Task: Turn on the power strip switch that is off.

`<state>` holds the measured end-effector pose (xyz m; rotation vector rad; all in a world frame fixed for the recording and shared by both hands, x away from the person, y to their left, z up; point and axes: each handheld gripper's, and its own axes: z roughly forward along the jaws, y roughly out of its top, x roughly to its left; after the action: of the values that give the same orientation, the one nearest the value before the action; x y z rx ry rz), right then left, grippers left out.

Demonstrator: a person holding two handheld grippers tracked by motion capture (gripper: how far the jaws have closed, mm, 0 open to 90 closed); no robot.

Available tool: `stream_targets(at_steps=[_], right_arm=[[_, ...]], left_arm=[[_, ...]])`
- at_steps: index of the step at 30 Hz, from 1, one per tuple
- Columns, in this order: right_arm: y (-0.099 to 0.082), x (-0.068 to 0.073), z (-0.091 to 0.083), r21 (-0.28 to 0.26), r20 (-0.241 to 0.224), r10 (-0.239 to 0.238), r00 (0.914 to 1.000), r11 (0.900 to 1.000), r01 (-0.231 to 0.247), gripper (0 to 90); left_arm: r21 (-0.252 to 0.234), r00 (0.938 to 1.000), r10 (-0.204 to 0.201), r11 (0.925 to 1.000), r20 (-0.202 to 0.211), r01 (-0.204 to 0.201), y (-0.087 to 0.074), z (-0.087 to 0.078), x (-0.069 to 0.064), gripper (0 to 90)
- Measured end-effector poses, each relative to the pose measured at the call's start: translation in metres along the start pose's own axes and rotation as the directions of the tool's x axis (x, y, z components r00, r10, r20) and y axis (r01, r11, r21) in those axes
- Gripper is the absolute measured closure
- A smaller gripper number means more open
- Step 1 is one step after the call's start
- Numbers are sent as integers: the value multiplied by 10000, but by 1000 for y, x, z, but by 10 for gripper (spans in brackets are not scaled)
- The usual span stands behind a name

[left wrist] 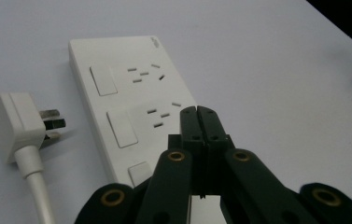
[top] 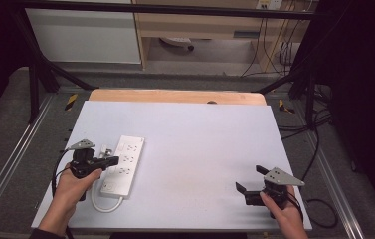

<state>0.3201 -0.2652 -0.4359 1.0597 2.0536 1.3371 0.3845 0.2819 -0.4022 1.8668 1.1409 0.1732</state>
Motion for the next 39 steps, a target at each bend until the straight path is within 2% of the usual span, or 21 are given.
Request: stream_targets(at_steps=[7,14,18,22,23,24,25,26,34,39], right_arm=[[0,0,0,-27,3,-46,10000,10000,46,29],[0,-1,-2,-66,29,-7,10000,10000,7,29],[1,1,-1,-73,-10,-42,10000,10000,42,30],[1,0,-3,-119,23,-7,10000,9999,7,29],[1,0,-3,-119,23,-7,10000,9999,7,29],[1,0,-3,-128,11,10,10000,9999,-10,29],[1,0,-3,-126,14,-1,10000,9999,2,29],[0,0,-3,-104,21,13,10000,9999,-13,29],[1,1,-1,-57,0,-31,10000,10000,31,29],[1,0,-2,-88,-7,-48,10000,9999,48,29]], left_arm=[[-314,9998,-161,9994,-81,159,9,-4,3,900],[-627,9993,-161,9979,-329,141,12,-13,3,900],[-557,9987,-80,9984,-512,52,13,-14,0,745],[-761,9970,-105,9971,-769,46,16,-16,-2,572],[-779,9963,-105,9970,-850,39,16,-16,-2,572],[-837,9952,-134,9965,-973,53,17,-17,-3,535],[-908,9943,-158,9958,-1051,62,17,-17,-3,431],[-938,9942,-165,9956,-1062,65,17,-18,-4,431],[-1027,9934,-333,9945,-1101,220,19,-22,-6,193],[-1197,9948,-242,9927,-985,123,20,-28,-6,103]])
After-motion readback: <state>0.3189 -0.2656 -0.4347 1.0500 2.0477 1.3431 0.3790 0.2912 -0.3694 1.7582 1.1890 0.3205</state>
